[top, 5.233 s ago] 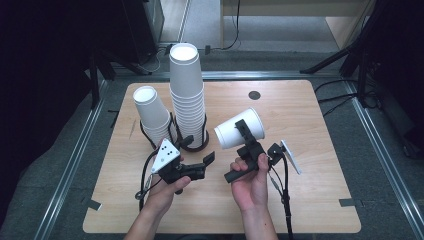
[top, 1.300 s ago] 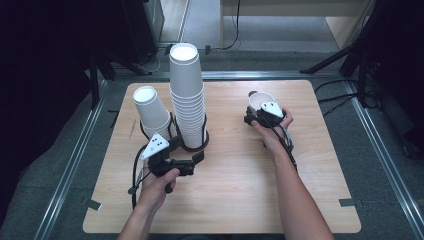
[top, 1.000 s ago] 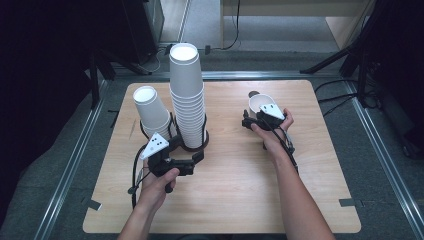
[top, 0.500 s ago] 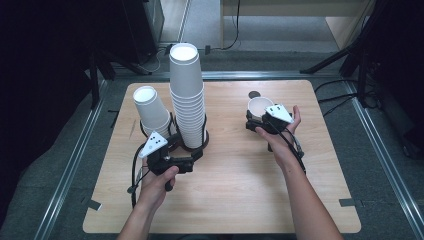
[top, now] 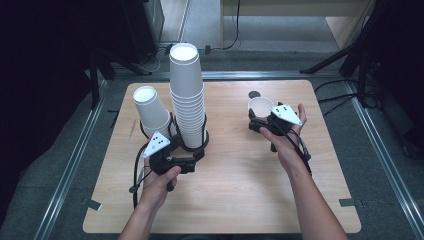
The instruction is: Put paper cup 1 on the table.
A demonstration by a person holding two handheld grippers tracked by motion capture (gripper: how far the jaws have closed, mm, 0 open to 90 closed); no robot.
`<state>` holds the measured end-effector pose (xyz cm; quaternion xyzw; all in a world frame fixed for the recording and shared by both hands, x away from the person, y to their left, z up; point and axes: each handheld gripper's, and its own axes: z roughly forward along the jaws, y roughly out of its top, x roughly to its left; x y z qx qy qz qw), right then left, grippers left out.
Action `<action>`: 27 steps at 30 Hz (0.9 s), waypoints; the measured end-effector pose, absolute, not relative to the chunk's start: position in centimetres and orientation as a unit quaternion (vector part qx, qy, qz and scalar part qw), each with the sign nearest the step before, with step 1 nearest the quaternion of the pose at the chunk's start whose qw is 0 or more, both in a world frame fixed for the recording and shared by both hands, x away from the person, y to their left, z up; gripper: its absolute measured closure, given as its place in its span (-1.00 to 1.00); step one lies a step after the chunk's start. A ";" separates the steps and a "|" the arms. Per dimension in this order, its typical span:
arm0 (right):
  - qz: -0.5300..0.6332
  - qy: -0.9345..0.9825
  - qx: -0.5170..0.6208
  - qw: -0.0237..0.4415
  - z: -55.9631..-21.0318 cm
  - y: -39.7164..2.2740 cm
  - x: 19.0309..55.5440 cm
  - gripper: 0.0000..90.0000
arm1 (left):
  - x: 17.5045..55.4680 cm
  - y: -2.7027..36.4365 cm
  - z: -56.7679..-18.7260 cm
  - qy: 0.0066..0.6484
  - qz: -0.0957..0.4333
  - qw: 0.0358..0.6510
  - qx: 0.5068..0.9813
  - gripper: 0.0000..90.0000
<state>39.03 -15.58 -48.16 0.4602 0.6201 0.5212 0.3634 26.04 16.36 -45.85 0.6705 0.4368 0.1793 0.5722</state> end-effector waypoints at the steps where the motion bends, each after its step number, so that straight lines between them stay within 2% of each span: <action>1: 0.529 0.618 0.458 0.359 -47.7 -15.5 38.6 -1.00 | 26.1 16.3 -45.9 0.437 0.180 0.573 0.669 -1.00; 10: 0.560 0.611 0.438 0.347 -45.7 -15.1 36.7 -1.00 | 26.3 16.6 -46.0 0.444 0.190 0.568 0.666 -1.00; 14: 0.590 0.602 0.423 0.333 -44.2 -14.9 35.8 -1.00 | 26.5 16.6 -46.0 0.451 0.210 0.560 0.662 -1.00; 16: 0.594 0.601 0.420 0.330 -43.7 -14.6 35.6 -1.00 | 26.6 16.6 -45.8 0.459 0.243 0.547 0.657 -1.00; 27: 0.616 0.605 0.398 0.309 -41.4 -12.9 34.5 -1.00 | 27.7 16.7 -45.8 0.468 0.276 0.537 0.645 -1.00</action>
